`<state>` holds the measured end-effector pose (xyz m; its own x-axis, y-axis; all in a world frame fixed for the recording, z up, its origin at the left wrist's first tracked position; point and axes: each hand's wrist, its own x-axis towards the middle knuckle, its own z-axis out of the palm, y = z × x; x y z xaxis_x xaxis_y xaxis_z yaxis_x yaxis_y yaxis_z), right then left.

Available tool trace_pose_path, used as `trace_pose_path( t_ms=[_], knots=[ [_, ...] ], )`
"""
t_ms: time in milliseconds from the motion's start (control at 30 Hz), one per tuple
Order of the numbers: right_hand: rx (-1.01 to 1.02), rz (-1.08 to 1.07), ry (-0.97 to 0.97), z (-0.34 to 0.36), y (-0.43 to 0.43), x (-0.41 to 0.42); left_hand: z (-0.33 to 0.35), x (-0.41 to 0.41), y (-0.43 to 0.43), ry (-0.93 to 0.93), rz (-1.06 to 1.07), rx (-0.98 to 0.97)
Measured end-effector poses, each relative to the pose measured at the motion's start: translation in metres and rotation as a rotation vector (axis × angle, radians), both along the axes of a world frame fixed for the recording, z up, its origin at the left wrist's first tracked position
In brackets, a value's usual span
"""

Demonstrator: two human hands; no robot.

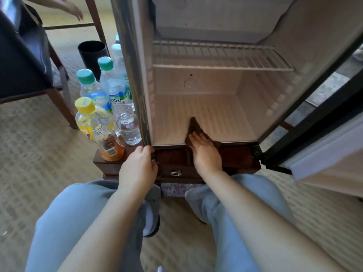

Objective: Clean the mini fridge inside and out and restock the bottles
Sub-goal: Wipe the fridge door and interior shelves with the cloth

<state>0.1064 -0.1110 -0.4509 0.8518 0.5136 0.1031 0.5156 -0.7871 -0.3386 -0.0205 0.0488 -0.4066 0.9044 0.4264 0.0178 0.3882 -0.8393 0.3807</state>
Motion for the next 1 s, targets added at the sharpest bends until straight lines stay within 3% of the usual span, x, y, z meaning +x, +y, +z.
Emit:
trace_pose_path(
  t_ms=[133, 267, 467, 600, 833, 1000],
  knots=[
    [-0.085, -0.188, 0.041, 0.009, -0.044, 0.027, 0.004, 0.007, -0.006, 0.027, -0.025, -0.016],
    [-0.155, -0.247, 0.046, 0.011, -0.019, 0.015, 0.006, 0.009, -0.013, 0.048, -0.072, -0.003],
    [-0.110, 0.159, 0.006, 0.005, 0.063, -0.035, 0.001, 0.006, -0.015, 0.081, -0.057, 0.026],
    [-0.150, 0.232, -0.080, 0.005, 0.054, -0.035, -0.003, 0.004, -0.011, 0.071, -0.067, 0.024],
    [-0.109, -0.061, -0.075, 0.004, -0.038, 0.018, 0.000, 0.020, -0.021, 0.053, -0.095, 0.009],
    [-0.151, -0.223, -0.036, 0.001, -0.048, 0.027, 0.000, 0.022, -0.029, 0.265, -0.081, 0.033]
  ],
)
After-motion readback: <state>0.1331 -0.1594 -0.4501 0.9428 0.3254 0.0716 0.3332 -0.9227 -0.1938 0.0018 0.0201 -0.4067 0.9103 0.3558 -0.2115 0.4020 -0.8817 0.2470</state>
